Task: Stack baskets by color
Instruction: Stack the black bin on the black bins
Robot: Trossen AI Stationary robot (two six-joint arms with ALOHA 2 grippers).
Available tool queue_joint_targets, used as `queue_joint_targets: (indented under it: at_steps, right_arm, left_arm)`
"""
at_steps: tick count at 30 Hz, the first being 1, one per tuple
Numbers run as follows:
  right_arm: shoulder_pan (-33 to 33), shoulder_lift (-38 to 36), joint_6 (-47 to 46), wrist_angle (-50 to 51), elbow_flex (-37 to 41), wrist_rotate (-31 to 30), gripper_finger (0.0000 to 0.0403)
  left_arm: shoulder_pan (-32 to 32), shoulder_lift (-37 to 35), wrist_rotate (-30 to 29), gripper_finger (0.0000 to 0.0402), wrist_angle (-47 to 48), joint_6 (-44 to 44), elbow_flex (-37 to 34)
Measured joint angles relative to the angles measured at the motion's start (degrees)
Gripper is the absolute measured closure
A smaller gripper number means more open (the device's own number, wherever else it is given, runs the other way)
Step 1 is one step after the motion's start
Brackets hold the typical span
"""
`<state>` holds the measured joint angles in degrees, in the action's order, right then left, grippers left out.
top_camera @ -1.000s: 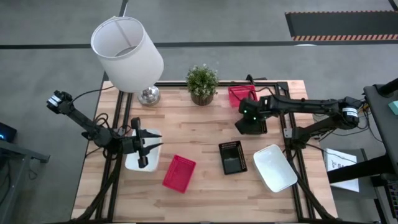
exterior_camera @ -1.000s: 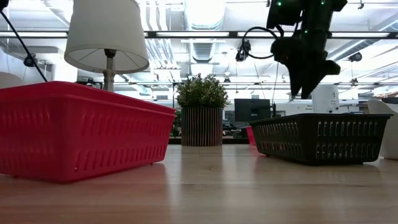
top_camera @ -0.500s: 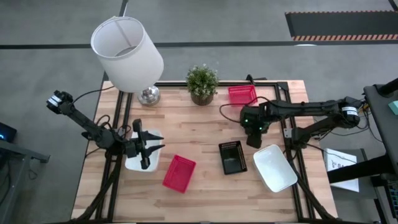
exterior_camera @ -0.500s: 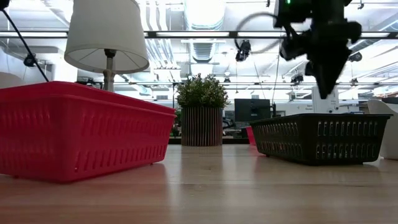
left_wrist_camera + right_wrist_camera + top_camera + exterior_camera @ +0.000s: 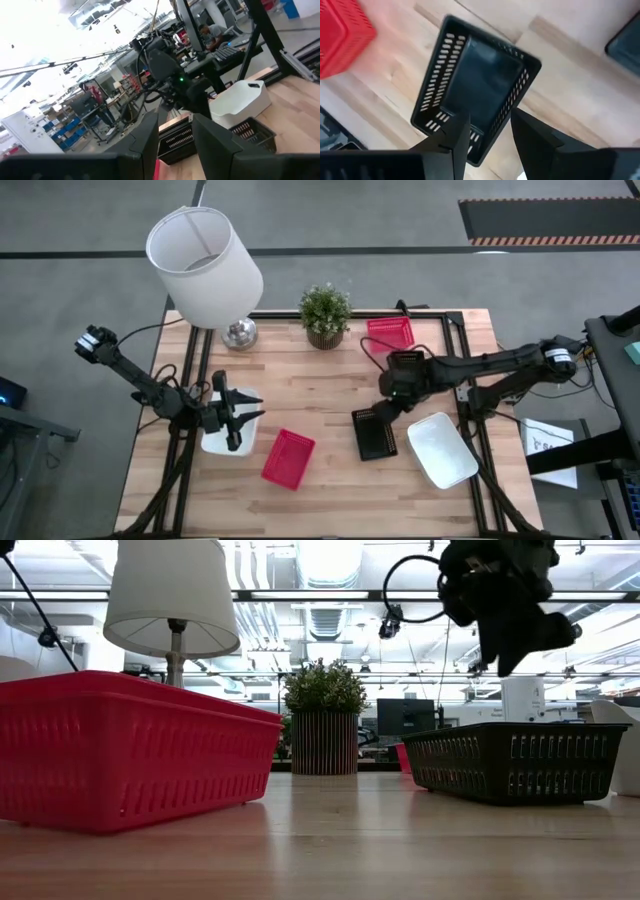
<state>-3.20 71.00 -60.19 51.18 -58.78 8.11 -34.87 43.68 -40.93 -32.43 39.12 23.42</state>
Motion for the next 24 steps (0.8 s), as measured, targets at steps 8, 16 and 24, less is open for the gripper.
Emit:
queue_joint_targets:
  at_steps: [8,16,24]
  right_arm:
    - [-3.6,8.4,-5.2,8.7,-5.3,-0.6,0.0273]
    - [-3.8,17.3,-1.4,13.0,-10.1,-0.1,0.0242]
    - [-3.4,24.4,0.4,12.7,-10.3,-0.6,0.0204]
  left_arm:
    - [0.0,-0.7,0.0,0.0297,-0.1,3.3,0.0]
    - [0.0,-0.7,0.0,0.0297,0.4,3.7,0.0]
    - [0.0,-0.6,0.0,0.0297,0.8,3.9,-0.1]
